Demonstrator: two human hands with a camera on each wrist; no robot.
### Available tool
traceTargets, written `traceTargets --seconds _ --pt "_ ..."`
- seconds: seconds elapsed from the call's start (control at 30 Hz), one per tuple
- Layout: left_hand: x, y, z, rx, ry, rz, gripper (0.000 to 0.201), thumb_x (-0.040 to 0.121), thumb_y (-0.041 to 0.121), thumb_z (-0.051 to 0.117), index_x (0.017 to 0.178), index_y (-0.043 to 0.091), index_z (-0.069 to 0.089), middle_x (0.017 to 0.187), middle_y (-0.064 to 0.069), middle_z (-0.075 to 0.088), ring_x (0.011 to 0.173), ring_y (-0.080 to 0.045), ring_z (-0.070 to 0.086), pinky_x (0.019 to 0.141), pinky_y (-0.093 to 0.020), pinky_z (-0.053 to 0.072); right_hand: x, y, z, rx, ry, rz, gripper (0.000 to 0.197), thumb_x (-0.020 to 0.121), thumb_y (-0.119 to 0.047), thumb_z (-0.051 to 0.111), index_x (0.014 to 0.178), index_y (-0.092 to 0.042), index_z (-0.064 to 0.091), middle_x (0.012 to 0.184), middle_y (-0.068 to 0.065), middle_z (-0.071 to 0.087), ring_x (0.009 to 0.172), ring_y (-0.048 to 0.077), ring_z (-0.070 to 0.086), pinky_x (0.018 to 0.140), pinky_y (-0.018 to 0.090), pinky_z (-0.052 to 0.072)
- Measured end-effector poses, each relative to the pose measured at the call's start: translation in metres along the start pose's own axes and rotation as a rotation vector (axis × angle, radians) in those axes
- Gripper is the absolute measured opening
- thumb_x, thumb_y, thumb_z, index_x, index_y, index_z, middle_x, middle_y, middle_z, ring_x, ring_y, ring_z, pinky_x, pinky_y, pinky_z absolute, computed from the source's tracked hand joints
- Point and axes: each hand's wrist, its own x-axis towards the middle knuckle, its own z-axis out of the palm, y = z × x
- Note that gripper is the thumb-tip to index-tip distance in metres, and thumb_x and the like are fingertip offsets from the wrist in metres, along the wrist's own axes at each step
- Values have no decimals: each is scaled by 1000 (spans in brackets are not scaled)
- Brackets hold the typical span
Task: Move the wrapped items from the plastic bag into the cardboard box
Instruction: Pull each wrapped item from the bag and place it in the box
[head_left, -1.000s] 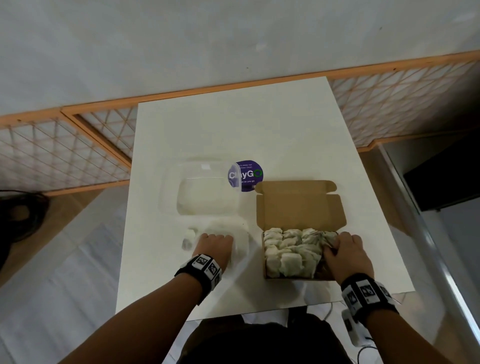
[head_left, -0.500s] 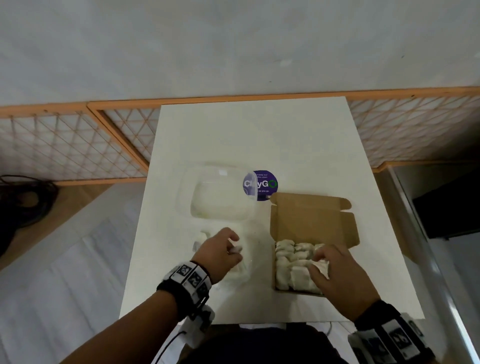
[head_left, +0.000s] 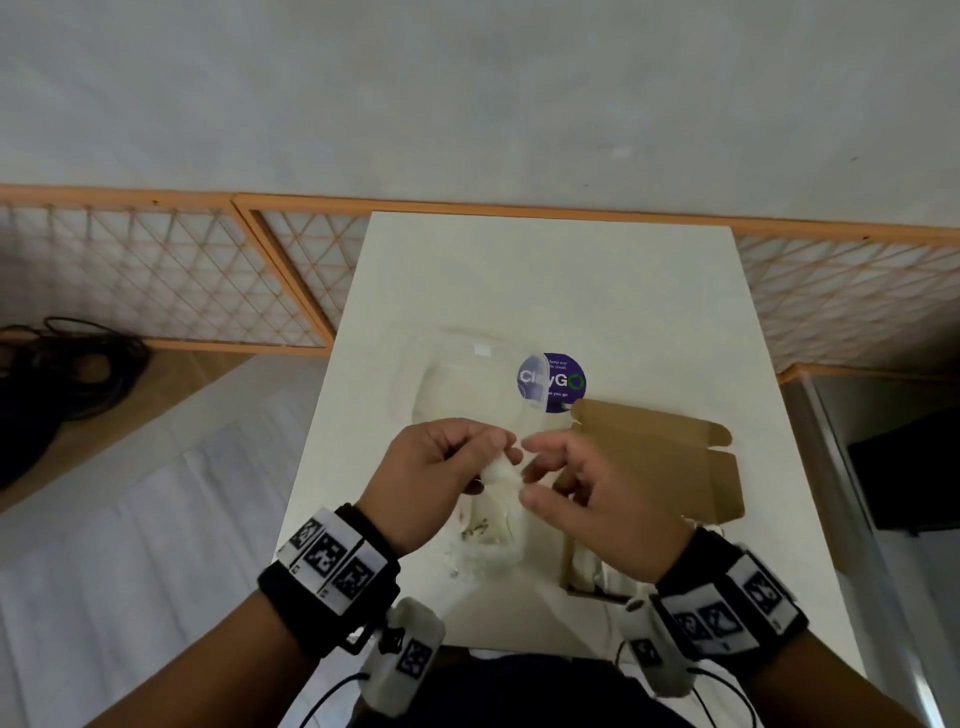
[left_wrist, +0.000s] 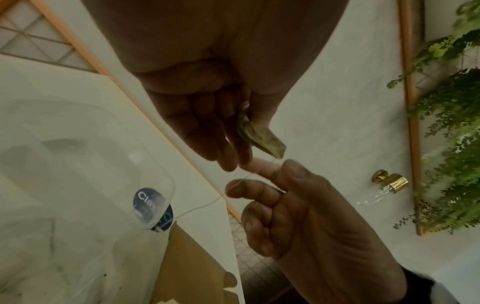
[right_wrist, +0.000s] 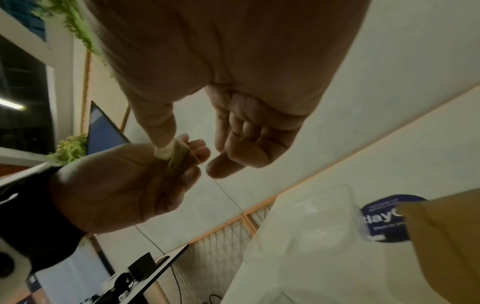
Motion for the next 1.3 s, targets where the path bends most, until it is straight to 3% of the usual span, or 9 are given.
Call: traceTargets --seconds 0.17,0.3,0.4,0.57,0.77,0.93,1.03,1.1,1.3 --pt "-1 2 -2 27 63 -55 25 105 26 56 102 12 77 95 -5 81 85 -19 79 73 -34 57 5 -14 15 -153 34 -128 65 78 -57 76 134 -48 44 108 -19 58 78 14 61 68 23 48" --pt "-2 -3 -3 26 86 -79 28 104 25 58 95 8 78 86 -14 78 76 -16 75 76 -42 58 6 -20 20 -207 123 -234 38 90 -43 73 125 -41 59 101 -17 56 75 15 60 66 21 48" --pt "-5 -4 -1 22 68 -67 28 105 25 58 93 9 78 86 -9 79 82 -20 77 76 -39 58 8 -22 22 -245 176 -305 7 99 -26 68 105 -27 71 94 -15 61 83 15 62 70 26 50" --pt "-8 -6 2 24 51 -8 28 105 24 56 94 8 75 87 -9 78 82 -18 73 77 -37 56 9 -28 18 38 152 -197 11 102 -10 62 94 -12 69 86 -2 74 75 12 68 68 26 53" --pt "-13 -6 1 -61 12 72 37 101 44 61 100 10 75 98 -14 77 97 -32 73 94 -47 58 9 -29 13 73 145 -80 20 105 -13 56 89 -9 67 63 -9 61 57 3 55 59 14 44" --pt "-13 -12 -1 -44 75 161 10 95 20 71 95 11 76 89 -13 76 83 -30 71 76 -41 58 11 -24 18 -2 53 -57 22 108 -24 52 92 -20 67 66 0 66 59 8 59 61 24 47" --pt "-14 -10 -3 -46 102 151 9 99 10 67 92 5 71 80 -14 74 73 -30 69 69 -32 57 11 -27 21 114 -22 0 23 109 -28 47 98 -18 65 83 3 71 63 24 65 60 37 50" --pt "-15 -9 -5 -36 146 144 12 99 10 66 90 3 68 74 -11 72 67 -23 67 66 -30 55 11 -31 22 190 -96 63 24 110 -29 45 104 -14 63 91 5 75 63 27 64 60 36 49" --pt "-13 -9 -17 71 190 129 8 101 14 64 94 13 68 76 -8 74 72 -26 70 71 -31 57 11 -29 15 -40 -152 8 15 107 -22 55 105 -20 70 66 -20 60 61 -1 52 64 18 41"
